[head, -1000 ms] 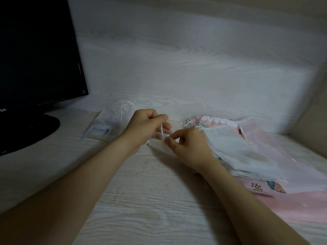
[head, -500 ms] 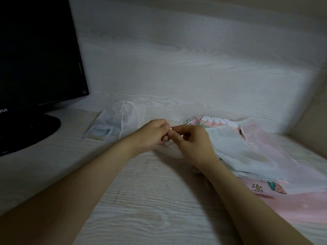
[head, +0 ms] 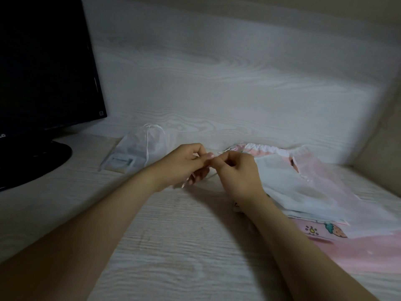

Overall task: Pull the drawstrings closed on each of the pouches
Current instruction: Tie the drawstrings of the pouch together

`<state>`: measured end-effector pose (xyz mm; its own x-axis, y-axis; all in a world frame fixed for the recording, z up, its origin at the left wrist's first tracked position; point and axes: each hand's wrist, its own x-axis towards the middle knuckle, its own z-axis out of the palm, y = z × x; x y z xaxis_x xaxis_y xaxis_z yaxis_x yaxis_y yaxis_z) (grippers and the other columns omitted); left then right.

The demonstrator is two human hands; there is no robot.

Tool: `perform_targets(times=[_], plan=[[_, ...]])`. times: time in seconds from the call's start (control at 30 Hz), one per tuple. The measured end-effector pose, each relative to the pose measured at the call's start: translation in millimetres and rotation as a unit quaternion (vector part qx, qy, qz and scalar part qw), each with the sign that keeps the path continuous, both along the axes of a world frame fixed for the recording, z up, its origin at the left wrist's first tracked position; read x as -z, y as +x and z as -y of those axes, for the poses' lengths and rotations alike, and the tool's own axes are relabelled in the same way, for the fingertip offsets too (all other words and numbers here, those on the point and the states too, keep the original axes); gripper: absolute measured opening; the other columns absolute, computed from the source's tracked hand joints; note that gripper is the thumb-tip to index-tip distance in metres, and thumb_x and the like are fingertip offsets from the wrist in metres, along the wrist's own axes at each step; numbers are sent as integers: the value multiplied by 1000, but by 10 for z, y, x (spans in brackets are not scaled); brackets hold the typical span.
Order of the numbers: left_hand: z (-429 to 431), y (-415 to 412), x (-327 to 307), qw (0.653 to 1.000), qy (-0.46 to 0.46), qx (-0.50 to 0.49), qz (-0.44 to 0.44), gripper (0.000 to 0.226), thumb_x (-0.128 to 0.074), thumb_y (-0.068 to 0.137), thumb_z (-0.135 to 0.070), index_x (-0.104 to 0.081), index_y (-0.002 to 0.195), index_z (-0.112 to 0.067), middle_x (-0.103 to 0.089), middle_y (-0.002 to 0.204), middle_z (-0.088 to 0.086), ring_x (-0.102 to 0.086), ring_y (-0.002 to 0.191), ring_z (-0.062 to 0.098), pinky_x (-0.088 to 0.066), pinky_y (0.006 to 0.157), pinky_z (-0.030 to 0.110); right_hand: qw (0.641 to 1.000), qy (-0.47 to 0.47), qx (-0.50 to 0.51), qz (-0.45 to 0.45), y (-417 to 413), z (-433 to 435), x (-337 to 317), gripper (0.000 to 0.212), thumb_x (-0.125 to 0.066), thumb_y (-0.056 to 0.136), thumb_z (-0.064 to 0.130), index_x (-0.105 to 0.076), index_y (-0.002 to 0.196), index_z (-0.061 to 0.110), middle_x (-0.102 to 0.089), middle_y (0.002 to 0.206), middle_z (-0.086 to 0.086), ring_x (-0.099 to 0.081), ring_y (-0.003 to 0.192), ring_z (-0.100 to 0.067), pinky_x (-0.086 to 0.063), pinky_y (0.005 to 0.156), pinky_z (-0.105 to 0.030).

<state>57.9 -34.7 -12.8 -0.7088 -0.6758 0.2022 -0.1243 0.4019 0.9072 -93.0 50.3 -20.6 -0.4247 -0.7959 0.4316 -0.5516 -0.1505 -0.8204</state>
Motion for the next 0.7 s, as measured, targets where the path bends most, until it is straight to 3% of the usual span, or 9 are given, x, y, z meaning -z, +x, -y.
perform_targets(times=[0.1,0.27,0.43,0.53,0.63,0.7], plan=[[28,60,-16,999,29,43,-5,24,-65,105,-30,-68,100,-6,-71,84,10,-65,73,18,-51,59,28,999,-17,18,-34,4,-19,-5,19,-67,88,23,-68,71,17,-63,60,10,-56,58,-2,-44,56,-18],[45,131,-40,999,23,35,6,15,-72,100,-18,-79,109,-7,-80,97,10,-77,90,21,-59,69,29,985,-62,40,-156,15,-7,29,16,-61,81,30,-62,71,18,-61,64,5,-57,62,-11,-47,59,-33],[83,69,4,999,-33,-9,15,12,-68,100,-7,-79,99,-3,-77,82,14,-73,74,19,-60,68,33,967,-29,25,-250,-31,2,49,17,-61,86,30,-63,76,16,-64,67,2,-60,64,-16,-52,63,-40],[98,50,54,999,-37,-29,25,13,-70,101,-10,-78,92,-4,-75,77,15,-71,68,20,-58,65,31,964,34,6,-265,-53,-9,53,14,-64,87,27,-72,83,16,-68,67,0,-62,61,-15,-51,61,-34],[112,52,74,996,-55,-52,54,17,-73,100,-16,-77,87,-7,-76,74,13,-71,63,22,-57,62,29,948,60,5,-314,-55,-14,71,21,-63,84,28,-71,70,13,-62,57,-1,-55,52,-14,-43,53,-31],[124,62,81,994,-68,-61,65,16,-74,99,-17,-79,86,-10,-76,74,12,-73,65,27,-59,64,34,951,69,14,-300,-61,-14,47,28,-65,84,31,-67,64,12,-58,54,-2,-53,50,-15,-41,51,-32]])
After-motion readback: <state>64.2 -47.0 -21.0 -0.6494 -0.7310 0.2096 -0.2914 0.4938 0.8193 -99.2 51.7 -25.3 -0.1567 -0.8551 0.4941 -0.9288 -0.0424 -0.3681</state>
